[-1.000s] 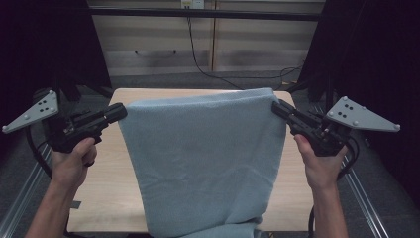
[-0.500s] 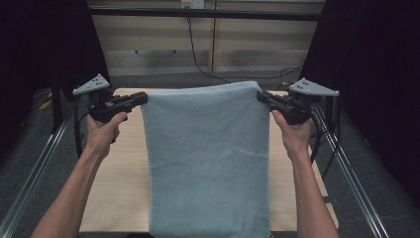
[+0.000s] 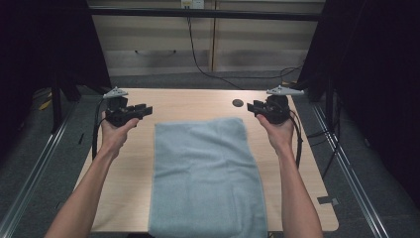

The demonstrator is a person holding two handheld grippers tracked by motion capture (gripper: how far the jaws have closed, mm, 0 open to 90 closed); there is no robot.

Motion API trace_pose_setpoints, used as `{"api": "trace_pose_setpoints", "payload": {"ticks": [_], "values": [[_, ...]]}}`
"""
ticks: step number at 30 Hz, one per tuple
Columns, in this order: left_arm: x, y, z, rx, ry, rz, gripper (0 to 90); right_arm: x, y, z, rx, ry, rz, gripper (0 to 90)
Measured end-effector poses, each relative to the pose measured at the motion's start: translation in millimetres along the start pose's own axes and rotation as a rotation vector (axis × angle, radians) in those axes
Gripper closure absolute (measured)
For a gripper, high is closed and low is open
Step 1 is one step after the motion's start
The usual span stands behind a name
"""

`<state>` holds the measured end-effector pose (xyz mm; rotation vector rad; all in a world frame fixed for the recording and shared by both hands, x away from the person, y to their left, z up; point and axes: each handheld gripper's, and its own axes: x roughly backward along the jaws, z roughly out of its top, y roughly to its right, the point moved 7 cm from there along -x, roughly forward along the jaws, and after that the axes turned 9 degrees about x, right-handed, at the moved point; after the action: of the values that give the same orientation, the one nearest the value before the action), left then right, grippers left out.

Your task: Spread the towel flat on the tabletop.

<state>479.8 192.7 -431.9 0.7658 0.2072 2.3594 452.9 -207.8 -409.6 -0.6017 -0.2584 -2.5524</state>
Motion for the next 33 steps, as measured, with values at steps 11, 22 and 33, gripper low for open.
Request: {"api": "trace_pose_setpoints", "payload": {"ticks": [11, 22, 33], "values": [[5.2, 37.4, -109.4, -0.068, -0.193, -0.116, 62.7, 4.8, -35.0, -73.3, 0.051, -0.138, 0.087, 64.4], [-7.6, 41.8, -157.1, -0.138, -0.289, -0.11, 60.0, -12.2, -58.7, -152.2, 0.004, -0.261, 0.141, 65.2], [-11.2, 42.9, -158.6, -0.185, -0.251, -0.101, 57.5, 21.4, -65.9, -167.8, 0.011, -0.261, 0.169, 65.2]]}}
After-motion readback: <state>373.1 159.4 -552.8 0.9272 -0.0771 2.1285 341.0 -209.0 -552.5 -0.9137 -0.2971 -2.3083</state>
